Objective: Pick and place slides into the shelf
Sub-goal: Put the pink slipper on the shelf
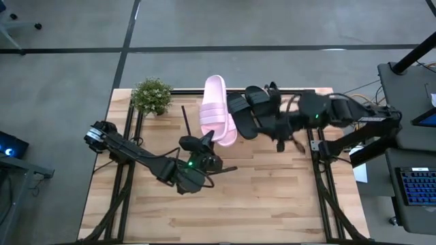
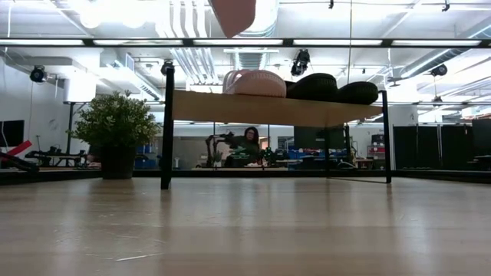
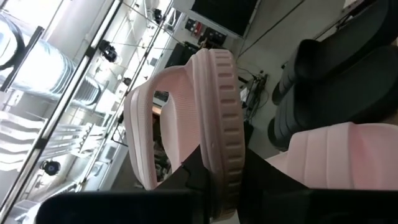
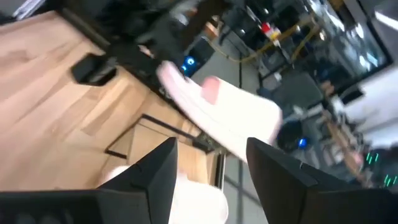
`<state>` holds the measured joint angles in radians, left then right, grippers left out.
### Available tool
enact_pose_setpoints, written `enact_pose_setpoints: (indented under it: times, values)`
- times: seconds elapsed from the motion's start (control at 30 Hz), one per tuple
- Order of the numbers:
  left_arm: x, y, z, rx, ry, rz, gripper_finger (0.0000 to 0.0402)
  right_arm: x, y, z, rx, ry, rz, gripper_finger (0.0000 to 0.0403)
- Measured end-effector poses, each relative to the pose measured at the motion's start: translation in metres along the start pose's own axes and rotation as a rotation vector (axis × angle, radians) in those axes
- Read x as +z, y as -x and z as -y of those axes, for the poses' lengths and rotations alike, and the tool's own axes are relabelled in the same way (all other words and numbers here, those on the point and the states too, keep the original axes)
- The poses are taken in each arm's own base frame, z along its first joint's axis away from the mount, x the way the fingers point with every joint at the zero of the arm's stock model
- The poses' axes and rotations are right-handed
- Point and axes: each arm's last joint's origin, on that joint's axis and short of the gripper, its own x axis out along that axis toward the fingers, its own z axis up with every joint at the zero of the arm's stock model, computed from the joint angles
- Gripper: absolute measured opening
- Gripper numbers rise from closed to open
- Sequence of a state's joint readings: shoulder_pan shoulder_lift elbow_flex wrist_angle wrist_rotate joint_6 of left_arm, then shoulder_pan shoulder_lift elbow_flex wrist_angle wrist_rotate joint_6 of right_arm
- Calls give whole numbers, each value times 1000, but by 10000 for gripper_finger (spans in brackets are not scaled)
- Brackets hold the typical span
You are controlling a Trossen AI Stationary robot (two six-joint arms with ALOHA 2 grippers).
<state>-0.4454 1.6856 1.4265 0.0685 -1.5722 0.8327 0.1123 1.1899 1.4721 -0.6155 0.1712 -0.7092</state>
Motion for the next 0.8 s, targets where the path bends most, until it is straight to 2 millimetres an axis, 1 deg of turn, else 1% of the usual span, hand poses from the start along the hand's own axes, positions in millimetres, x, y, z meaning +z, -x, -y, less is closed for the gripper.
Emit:
enact_pose_setpoints:
  times: [0.17, 0.27, 0.37, 0.47, 0.63, 0.8]
  values:
    - [0, 1, 0, -1, -14, 2, 19, 13, -19, -24, 35, 197, -34, 182]
    - [-1, 1, 0, -2, -15, 4, 19, 16, -33, -34, 20, 301, -85, 183]
    - [-1, 3, 1, -5, -17, 8, 19, 17, -45, -36, -32, 349, -139, 181]
    - [-1, 6, 1, -9, -18, 15, 19, 20, -53, -35, -68, 355, -159, 179]
    - [-1, 8, 1, -11, -18, 19, 19, 26, -60, -32, -71, 383, -150, 178]
    - [-1, 8, 1, -11, -18, 18, 19, 28, -72, -36, -43, 412, -155, 177]
